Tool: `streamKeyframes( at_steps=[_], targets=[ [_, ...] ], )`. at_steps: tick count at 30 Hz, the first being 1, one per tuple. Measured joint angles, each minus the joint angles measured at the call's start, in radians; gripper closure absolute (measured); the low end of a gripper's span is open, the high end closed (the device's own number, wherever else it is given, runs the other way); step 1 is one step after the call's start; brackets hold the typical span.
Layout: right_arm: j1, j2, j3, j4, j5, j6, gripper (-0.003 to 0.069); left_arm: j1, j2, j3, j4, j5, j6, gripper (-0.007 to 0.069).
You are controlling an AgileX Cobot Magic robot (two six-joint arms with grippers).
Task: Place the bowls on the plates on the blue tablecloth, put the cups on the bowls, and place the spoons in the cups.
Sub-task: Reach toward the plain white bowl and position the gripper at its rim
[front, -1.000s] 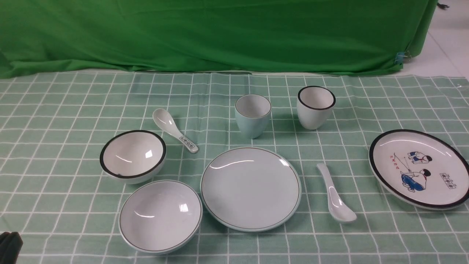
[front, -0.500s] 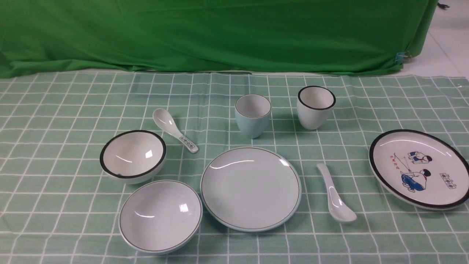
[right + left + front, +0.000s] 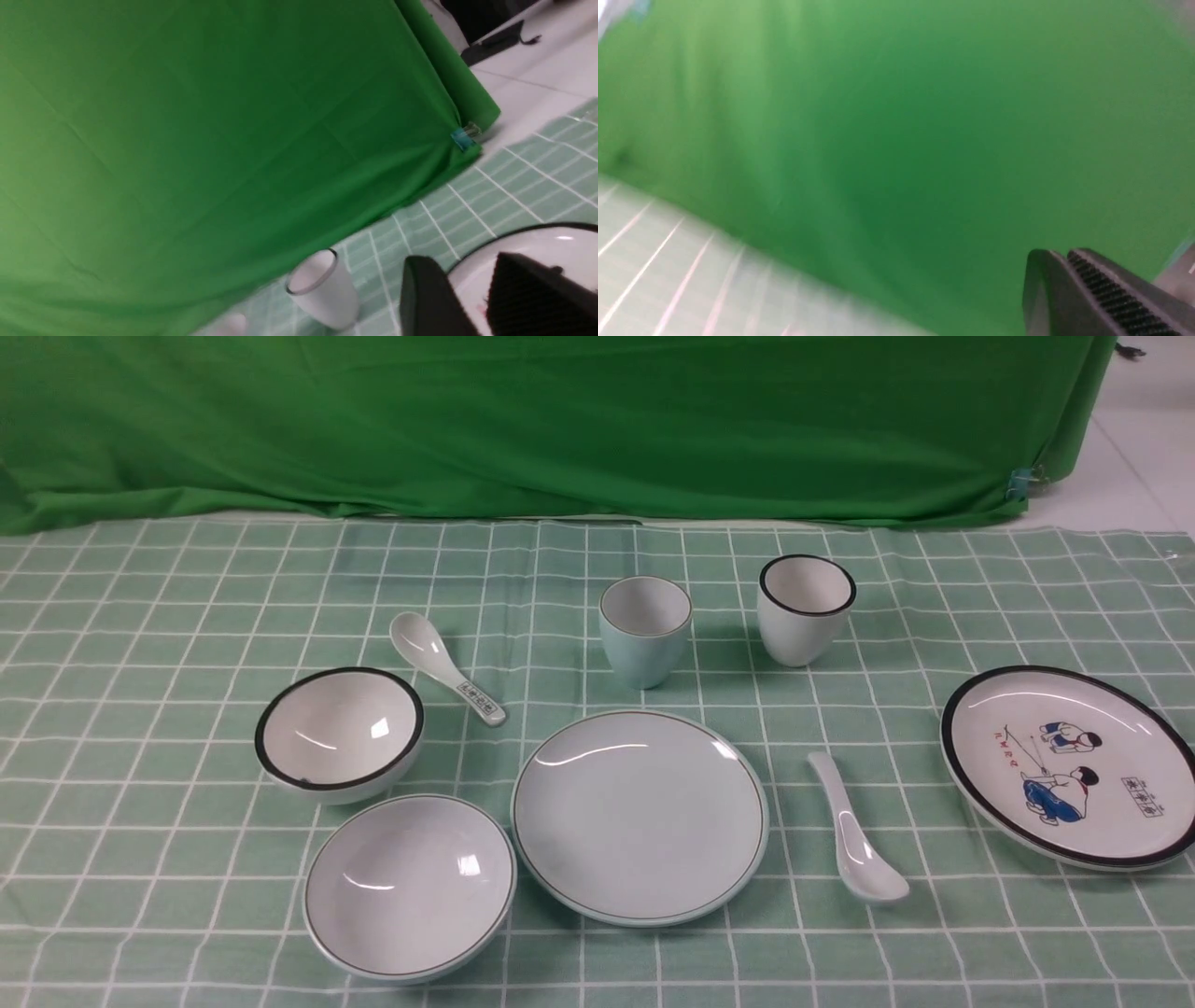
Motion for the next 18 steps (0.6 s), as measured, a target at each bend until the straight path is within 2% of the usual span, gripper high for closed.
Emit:
streamKeyframes(
  at_steps=[3, 5, 7, 9, 10, 13, 15, 17, 18],
  targets=[
    [0.023, 0.002, -0.027, -0.009, 0.038, 0.039, 0.0472, 0.0, 0.254, -0.15, -0.031, 0.315, 0.173, 0.0608],
    [0.056, 0.032, -0.113, -0.028, 0.13, 0.03, 0.0531, 0.0, 0.385, -0.202, -0.067, 0.446, 0.263, 0.0608],
    [0.099, 0.098, -0.241, -0.037, 0.25, -0.013, 0.0589, 0.0, 0.559, -0.222, -0.104, 0.532, 0.355, 0.0608],
    [0.163, 0.2, -0.392, -0.043, 0.404, -0.1, 0.0629, -0.003, 0.68, -0.222, -0.13, 0.553, 0.407, 0.0614],
    [0.17, 0.201, -0.392, -0.043, 0.404, -0.11, 0.0631, -0.002, 0.69, -0.222, -0.131, 0.555, 0.412, 0.0614],
    [0.312, 0.429, -0.649, -0.051, 0.733, -0.295, 0.0639, -0.072, 0.821, -0.222, -0.113, 0.509, 0.431, 0.0622],
    [0.394, 0.571, -0.763, -0.051, 0.887, -0.386, 0.0639, -0.134, 0.88, -0.231, -0.048, 0.476, 0.349, 0.0624],
    [0.427, 0.619, -0.791, -0.051, 0.917, -0.416, 0.0639, -0.164, 0.909, -0.237, -0.008, 0.469, 0.307, 0.0624],
    [0.473, 0.675, -0.817, -0.058, 0.93, -0.445, 0.0639, -0.215, 0.971, -0.246, 0.059, 0.467, 0.251, 0.0624]
  ],
)
